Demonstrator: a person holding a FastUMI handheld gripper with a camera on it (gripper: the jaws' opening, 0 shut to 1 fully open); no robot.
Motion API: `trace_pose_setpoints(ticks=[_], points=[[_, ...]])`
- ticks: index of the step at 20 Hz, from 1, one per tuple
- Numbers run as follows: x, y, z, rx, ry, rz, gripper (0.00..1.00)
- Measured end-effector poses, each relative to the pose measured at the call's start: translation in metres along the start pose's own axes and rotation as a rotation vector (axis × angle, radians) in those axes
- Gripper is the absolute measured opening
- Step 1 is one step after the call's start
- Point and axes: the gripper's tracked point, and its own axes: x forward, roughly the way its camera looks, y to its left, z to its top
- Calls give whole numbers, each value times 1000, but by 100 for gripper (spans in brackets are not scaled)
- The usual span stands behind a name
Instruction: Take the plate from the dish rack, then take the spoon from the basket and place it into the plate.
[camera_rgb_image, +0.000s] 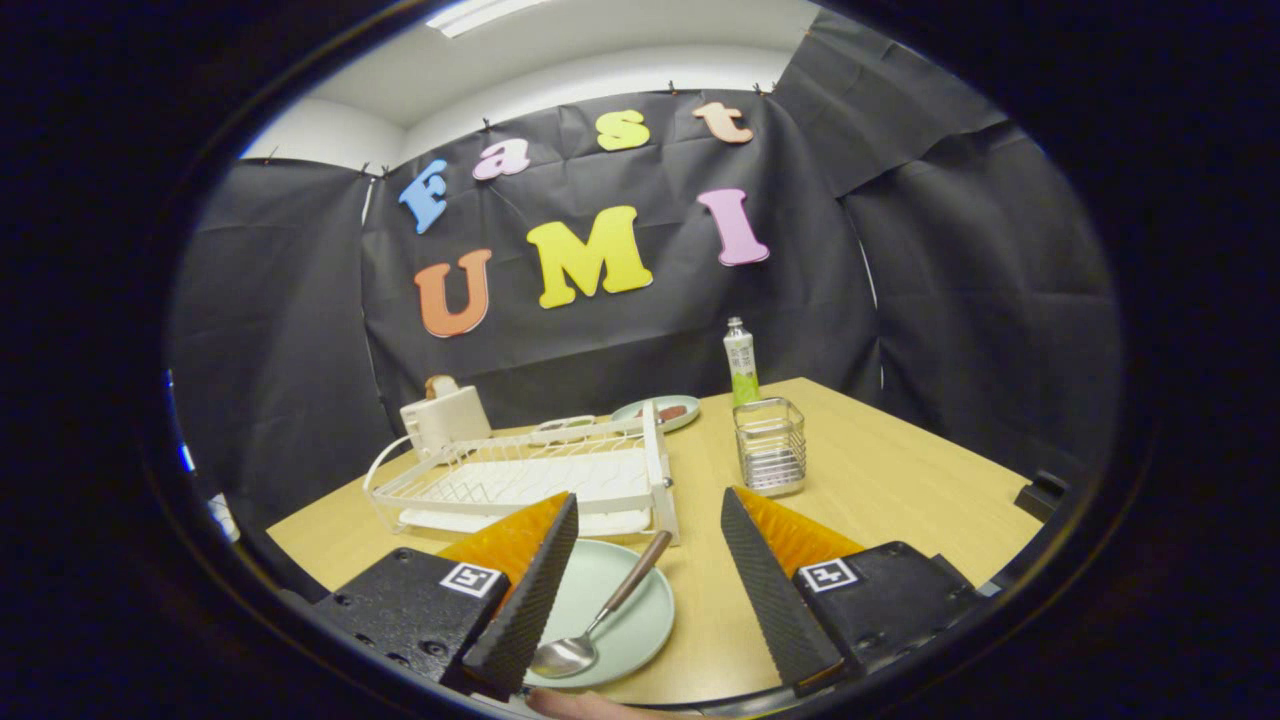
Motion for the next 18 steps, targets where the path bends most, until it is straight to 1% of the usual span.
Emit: trace_pose_setpoints(ticks=[3, 10, 12, 15, 18], points=[[-6, 2, 6, -32, 2, -10, 100], [-49, 11, 43, -121, -56, -82, 100], [-66, 11, 62, -105, -96, -117, 100], [-85, 18, 76, -103, -113, -120, 100], [-98, 25, 88, -109, -121, -103, 100]])
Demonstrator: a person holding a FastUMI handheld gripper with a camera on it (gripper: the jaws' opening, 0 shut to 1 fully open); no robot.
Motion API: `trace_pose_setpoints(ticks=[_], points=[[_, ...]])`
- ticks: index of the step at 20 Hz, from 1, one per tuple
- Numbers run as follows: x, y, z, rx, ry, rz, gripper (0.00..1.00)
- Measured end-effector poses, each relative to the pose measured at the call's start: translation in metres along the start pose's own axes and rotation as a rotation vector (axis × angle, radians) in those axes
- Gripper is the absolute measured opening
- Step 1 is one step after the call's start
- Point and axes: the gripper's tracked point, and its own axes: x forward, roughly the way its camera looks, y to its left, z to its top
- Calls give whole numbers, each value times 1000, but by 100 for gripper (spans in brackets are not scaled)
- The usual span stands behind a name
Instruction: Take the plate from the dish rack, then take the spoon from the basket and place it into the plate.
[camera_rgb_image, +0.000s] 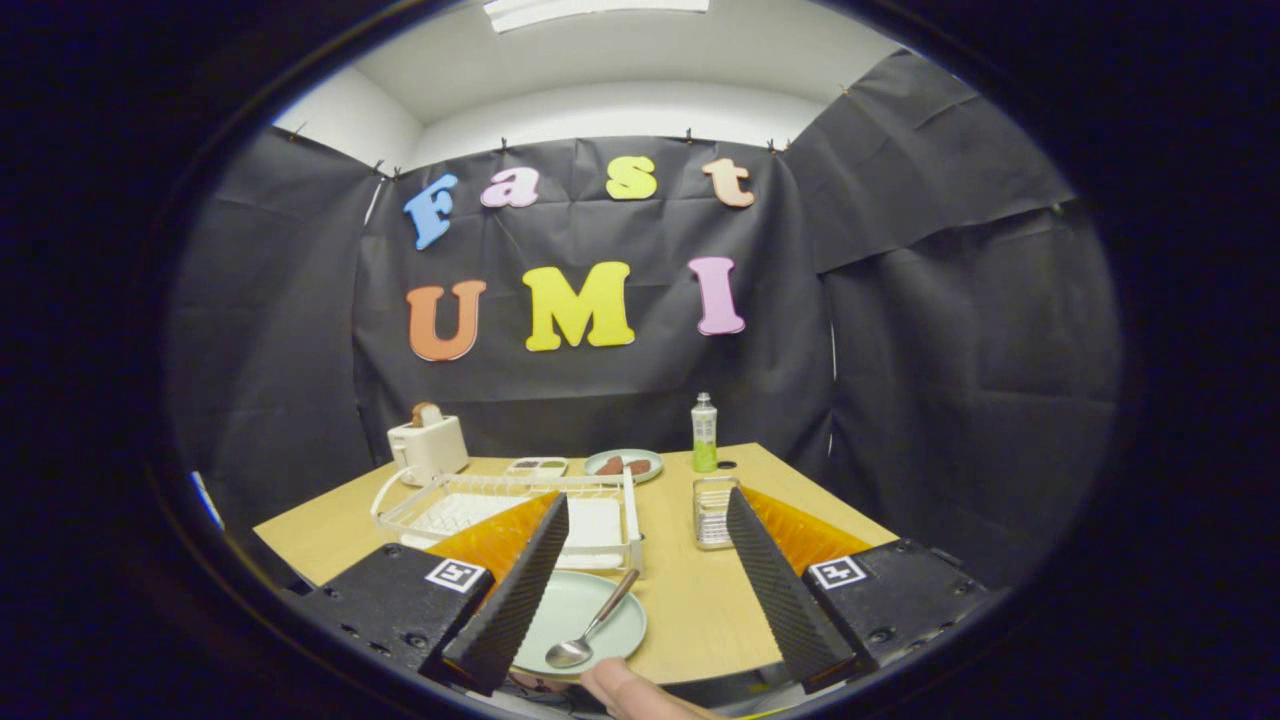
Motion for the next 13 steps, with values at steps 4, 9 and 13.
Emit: trace_pose_setpoints(ticks=[4, 9, 13], points=[[-8, -6, 2, -30, -1, -13, 100], [-10, -11, 4, -32, 7, -16, 100], [-8, -15, -4, -40, 36, -21, 100]])
